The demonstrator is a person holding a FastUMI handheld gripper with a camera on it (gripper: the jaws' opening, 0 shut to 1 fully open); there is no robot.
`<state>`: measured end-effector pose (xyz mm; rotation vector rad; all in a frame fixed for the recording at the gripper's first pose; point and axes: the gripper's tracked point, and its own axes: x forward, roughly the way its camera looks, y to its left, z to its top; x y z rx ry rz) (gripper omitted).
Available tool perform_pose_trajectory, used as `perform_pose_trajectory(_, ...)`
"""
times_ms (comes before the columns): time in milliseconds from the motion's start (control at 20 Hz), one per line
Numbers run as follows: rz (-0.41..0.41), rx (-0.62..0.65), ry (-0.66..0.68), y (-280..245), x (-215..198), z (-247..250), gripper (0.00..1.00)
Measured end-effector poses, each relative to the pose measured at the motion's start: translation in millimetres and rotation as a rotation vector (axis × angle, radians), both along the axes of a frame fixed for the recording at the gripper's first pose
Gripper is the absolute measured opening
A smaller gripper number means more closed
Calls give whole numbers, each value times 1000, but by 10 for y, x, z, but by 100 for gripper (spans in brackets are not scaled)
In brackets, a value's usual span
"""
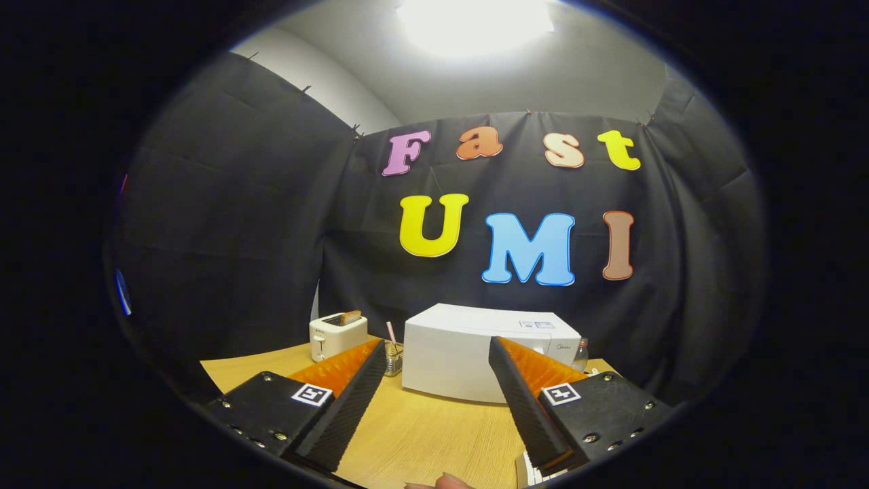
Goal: Open the microwave, put the food inside, and close the microwave door.
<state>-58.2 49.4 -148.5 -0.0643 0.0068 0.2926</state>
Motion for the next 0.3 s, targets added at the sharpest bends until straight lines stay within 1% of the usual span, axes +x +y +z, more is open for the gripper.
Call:
perform_pose_trajectory(100,-28,1,9,-78,19,-44,97)
perform_pose_trajectory(300,-56,14,22,-145,69,-82,97)
